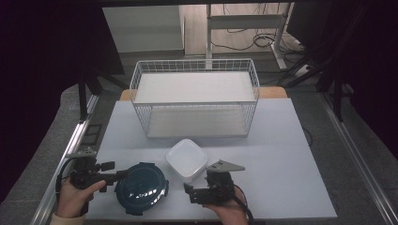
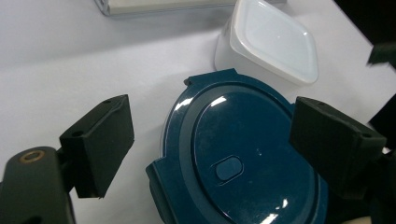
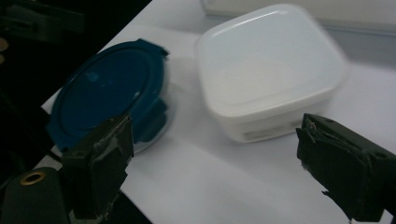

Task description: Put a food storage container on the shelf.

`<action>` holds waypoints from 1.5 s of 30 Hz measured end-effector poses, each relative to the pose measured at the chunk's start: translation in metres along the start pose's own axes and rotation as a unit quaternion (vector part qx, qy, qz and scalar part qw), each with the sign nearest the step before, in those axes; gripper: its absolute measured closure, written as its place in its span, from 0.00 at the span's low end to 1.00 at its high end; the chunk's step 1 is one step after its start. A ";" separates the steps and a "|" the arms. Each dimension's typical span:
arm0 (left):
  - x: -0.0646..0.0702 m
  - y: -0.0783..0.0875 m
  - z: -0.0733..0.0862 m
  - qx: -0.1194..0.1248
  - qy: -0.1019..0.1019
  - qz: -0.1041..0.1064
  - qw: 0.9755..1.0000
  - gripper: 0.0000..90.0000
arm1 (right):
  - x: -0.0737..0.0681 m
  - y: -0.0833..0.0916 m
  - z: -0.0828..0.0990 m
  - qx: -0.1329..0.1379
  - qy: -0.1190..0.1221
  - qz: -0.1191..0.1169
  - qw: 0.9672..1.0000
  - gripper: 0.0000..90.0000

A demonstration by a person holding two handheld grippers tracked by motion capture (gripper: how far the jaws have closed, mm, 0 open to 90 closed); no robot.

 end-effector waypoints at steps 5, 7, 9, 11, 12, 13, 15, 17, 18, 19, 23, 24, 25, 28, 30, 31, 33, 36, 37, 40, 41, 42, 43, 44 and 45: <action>-0.008 0.002 0.014 -0.016 0.008 0.001 1.000 0.15 | -0.024 -0.022 0.012 -0.025 -0.004 -0.024 0.999 0.12; -0.012 0.002 0.020 -0.018 0.021 0.007 1.000 0.15 | -0.032 -0.034 0.019 -0.035 -0.020 -0.033 0.999 0.12; -0.015 0.002 0.024 -0.023 0.034 0.013 0.999 0.16 | -0.037 -0.041 0.022 -0.038 -0.036 -0.042 0.998 0.12; -0.016 0.001 0.025 -0.027 0.035 0.017 0.999 0.16 | -0.039 -0.044 0.023 -0.039 -0.045 -0.045 0.997 0.12; -0.016 0.001 0.026 -0.030 0.036 0.020 0.999 0.18 | -0.042 -0.051 0.023 -0.039 -0.058 -0.050 0.996 0.12; -0.016 0.001 0.027 -0.032 0.036 0.021 0.999 0.18 | -0.042 -0.051 0.023 -0.039 -0.058 -0.050 0.996 0.12; -0.017 0.001 0.028 -0.027 0.047 0.027 0.998 0.18 | -0.044 -0.058 0.025 -0.039 -0.077 -0.054 0.995 0.12; -0.018 0.000 0.030 -0.024 0.059 0.033 0.997 0.18 | -0.049 -0.068 0.027 -0.044 -0.108 -0.068 0.991 0.12; -0.019 -0.002 0.031 -0.025 0.063 0.032 0.997 0.18 | -0.049 -0.068 0.027 -0.044 -0.108 -0.068 0.991 0.12; -0.019 -0.004 0.032 -0.027 0.067 0.036 0.997 0.18 | -0.050 -0.071 0.028 -0.045 -0.115 -0.071 0.990 0.12; -0.023 -0.010 0.034 -0.031 0.080 0.045 0.995 0.17 | -0.053 -0.085 0.029 -0.045 -0.143 -0.070 0.986 0.13; -0.024 -0.011 0.034 -0.034 0.082 0.044 0.995 0.17 | -0.053 -0.085 0.029 -0.045 -0.143 -0.070 0.986 0.13; -0.026 -0.012 0.035 -0.036 0.087 0.045 0.995 0.17 | -0.054 -0.087 0.029 -0.045 -0.147 -0.073 0.985 0.13; -0.030 -0.015 0.038 -0.042 0.096 0.052 0.993 0.17 | -0.056 -0.092 0.029 -0.044 -0.159 -0.079 0.983 0.13; -0.030 -0.018 0.041 -0.050 0.099 0.063 0.992 0.17 | -0.058 -0.095 0.028 -0.043 -0.164 -0.082 0.982 0.13; -0.030 -0.019 0.042 -0.050 0.107 0.074 0.990 0.18 | -0.059 -0.096 0.027 -0.042 -0.168 -0.084 0.981 0.13; -0.031 -0.021 0.045 -0.055 0.114 0.083 0.989 0.19 | -0.061 -0.098 0.026 -0.040 -0.173 -0.084 0.981 0.13; -0.028 -0.023 0.047 -0.059 0.123 0.102 0.985 0.21 | -0.064 -0.102 0.025 -0.040 -0.183 -0.088 0.978 0.15; -0.026 -0.023 0.047 -0.059 0.128 0.114 0.983 0.23 | -0.065 -0.103 0.025 -0.039 -0.189 -0.091 0.977 0.16; -0.024 -0.024 0.048 -0.063 0.138 0.123 0.981 0.25 | -0.065 -0.105 0.024 -0.039 -0.196 -0.092 0.975 0.17; -0.024 -0.024 0.048 -0.067 0.139 0.126 0.980 0.27 | -0.066 -0.106 0.024 -0.039 -0.199 -0.093 0.975 0.18; -0.024 -0.025 0.049 -0.069 0.140 0.128 0.979 0.27 | -0.066 -0.107 0.023 -0.039 -0.201 -0.093 0.974 0.19; -0.024 -0.025 0.049 -0.069 0.142 0.128 0.979 0.26 | -0.065 -0.107 0.023 -0.039 -0.204 -0.092 0.974 0.19; -0.024 -0.025 0.049 -0.070 0.142 0.128 0.979 0.26 | -0.065 -0.108 0.023 -0.038 -0.208 -0.095 0.973 0.20; -0.023 -0.025 0.050 -0.072 0.143 0.129 0.979 0.27 | -0.066 -0.108 0.023 -0.039 -0.212 -0.098 0.972 0.20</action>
Point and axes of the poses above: each handheld gripper's, and its own axes: y roughly backward along the jaws, z roughly out of its underside, x roughly to its right, the point moved 8 cm from there along -y, roughly forward along the jaws, and after that the axes turned 6 degrees about y, right-handed, at the moved point
